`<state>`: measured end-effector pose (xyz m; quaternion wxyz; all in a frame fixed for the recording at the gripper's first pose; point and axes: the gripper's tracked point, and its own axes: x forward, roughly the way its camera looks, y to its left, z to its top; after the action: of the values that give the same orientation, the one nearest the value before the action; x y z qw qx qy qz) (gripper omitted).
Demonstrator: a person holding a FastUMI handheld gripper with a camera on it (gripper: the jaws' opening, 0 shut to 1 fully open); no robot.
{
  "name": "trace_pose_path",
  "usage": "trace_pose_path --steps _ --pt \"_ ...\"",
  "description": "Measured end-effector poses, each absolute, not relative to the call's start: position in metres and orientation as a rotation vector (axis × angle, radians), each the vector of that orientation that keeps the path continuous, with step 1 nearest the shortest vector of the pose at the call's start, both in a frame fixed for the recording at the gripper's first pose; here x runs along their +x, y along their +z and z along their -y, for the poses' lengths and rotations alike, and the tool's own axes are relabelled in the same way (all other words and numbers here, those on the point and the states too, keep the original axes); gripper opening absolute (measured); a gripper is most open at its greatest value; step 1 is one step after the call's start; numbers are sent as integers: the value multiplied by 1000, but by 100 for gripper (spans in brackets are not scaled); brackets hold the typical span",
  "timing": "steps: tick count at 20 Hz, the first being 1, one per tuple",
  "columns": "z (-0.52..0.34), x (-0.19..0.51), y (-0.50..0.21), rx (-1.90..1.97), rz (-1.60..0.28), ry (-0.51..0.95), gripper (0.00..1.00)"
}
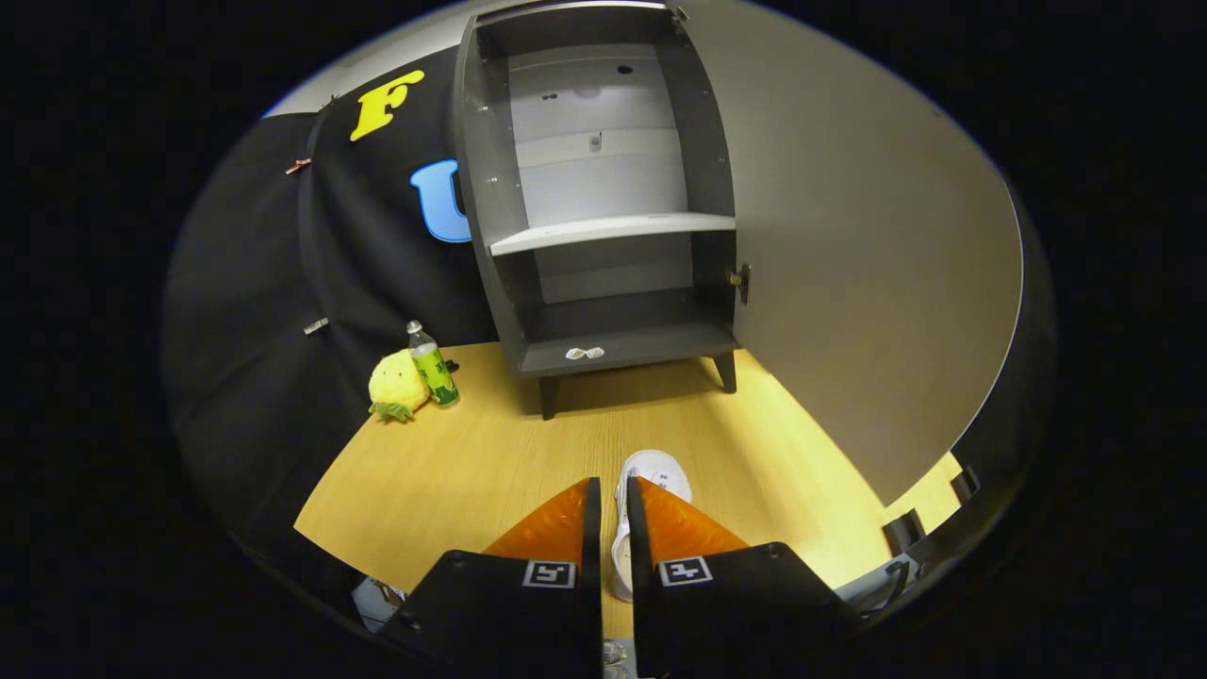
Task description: Open the shoe cabinet door, grab the shoes and put them into the shoe cabinet, then close the shoe cabinet door.
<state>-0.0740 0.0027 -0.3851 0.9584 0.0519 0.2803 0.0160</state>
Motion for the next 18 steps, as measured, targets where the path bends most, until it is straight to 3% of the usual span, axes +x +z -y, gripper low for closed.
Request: trace_pose_path --steps 8,18 --pt "-10 -72 -501 116 -723 -75 17" --pt "5 -53 -559 108 -802 -157 19"
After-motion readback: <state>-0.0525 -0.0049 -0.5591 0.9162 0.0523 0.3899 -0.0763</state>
